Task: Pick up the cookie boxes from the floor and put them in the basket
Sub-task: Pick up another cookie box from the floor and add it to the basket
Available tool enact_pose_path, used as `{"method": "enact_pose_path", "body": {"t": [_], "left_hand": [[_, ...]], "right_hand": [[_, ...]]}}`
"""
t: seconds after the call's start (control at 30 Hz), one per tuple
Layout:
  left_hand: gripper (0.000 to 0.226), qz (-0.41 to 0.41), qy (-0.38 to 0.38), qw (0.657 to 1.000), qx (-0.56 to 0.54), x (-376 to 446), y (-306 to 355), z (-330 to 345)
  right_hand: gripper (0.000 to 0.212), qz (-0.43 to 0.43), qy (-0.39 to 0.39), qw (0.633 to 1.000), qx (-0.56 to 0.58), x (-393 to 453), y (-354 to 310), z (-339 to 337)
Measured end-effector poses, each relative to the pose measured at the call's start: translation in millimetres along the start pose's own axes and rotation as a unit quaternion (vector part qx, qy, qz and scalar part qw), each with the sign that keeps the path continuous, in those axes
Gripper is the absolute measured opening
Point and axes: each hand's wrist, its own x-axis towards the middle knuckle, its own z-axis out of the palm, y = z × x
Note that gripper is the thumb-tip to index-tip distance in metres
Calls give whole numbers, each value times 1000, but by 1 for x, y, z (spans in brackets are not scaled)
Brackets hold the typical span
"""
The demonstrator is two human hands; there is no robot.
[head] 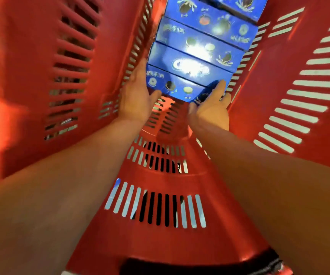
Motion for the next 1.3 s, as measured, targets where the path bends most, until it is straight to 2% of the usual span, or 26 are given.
{"method": "enact_pose_path", "body": {"t": [0.1,0.33,0.47,0.57,0.7,0.77,0.9,1.1,1.3], "left_hand": [[84,-16,-23,1000,0,-26,25,-28],[71,3,-63,998,3,-149,140,-165],[71,26,-70,996,40,-205,209,-243],[68,75,-49,995,51,-237,262,-287],[56,147,5,988,50,-272,340,-325],[56,173,28,983,49,-279,376,-331],[71,155,33,986,53,-298,465,-322],[73,163,85,982,52,-324,577,-286],[81,166,99,980,39,-311,665,-272]], "right_hand": [[85,-7,-34,999,-14,-35,-4,-42],[79,-174,-65,977,-101,-154,-2,-229],[74,-214,-29,971,-106,-207,6,-331],[67,-236,-6,966,-107,-234,14,-394],[73,-256,37,963,-70,-254,35,-481],[74,-279,51,957,-63,-255,48,-521],[76,-320,66,943,-59,-246,89,-596],[78,-354,89,926,-95,-227,148,-674],[79,-378,124,910,-115,-194,166,-751]]}}
